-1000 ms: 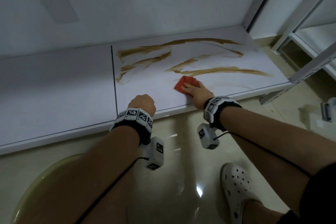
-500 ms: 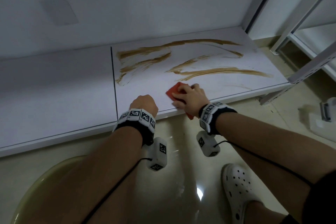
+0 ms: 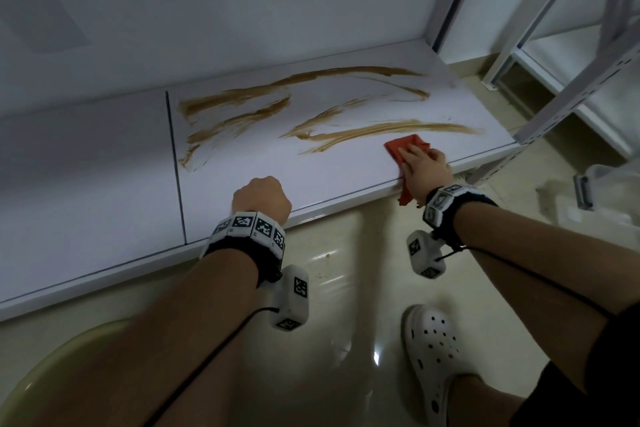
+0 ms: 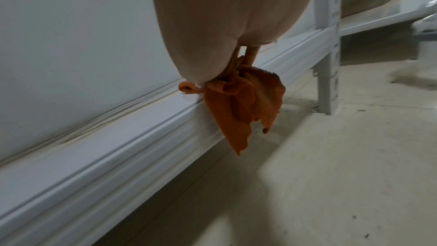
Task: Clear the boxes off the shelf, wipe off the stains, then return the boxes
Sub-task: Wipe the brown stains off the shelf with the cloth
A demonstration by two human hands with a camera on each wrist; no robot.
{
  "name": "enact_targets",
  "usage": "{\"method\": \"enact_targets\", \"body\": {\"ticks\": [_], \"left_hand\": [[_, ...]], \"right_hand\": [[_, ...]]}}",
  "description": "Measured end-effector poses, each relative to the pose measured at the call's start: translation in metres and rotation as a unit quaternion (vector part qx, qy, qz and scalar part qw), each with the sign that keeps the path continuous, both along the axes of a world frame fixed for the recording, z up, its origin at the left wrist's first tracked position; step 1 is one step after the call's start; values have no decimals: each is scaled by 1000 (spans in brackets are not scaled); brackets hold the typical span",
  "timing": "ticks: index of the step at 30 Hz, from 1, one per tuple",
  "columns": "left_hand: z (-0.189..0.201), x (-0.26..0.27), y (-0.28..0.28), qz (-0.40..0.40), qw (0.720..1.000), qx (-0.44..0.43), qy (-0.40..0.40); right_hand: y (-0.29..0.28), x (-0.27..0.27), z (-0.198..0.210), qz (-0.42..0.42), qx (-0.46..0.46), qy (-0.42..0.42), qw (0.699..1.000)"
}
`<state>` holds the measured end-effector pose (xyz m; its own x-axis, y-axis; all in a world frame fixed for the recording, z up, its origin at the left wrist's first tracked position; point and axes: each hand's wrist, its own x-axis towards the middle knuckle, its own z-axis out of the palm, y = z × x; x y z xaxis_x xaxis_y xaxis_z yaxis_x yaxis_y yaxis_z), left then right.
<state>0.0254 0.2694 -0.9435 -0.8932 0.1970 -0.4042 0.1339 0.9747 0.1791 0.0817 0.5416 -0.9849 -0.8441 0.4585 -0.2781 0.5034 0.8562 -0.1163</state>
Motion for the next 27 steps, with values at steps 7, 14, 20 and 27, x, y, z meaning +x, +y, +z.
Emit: {"method": "enact_targets", "body": {"ticks": [7, 14, 20, 27], "left_hand": [[-2, -2, 1, 14, 1000, 4, 4], [-2, -2, 4, 4, 1000, -18, 1], [-4, -7, -10, -75, 996, -55, 2], [-5, -10, -20, -123, 990, -63, -10]], "right_hand": [[15, 2, 21, -1, 101, -91, 991], [-99, -21, 8, 177, 3, 36, 983], [-100, -12, 0, 276, -45, 38, 959], [-32, -22, 4, 79, 8, -59, 995]]}}
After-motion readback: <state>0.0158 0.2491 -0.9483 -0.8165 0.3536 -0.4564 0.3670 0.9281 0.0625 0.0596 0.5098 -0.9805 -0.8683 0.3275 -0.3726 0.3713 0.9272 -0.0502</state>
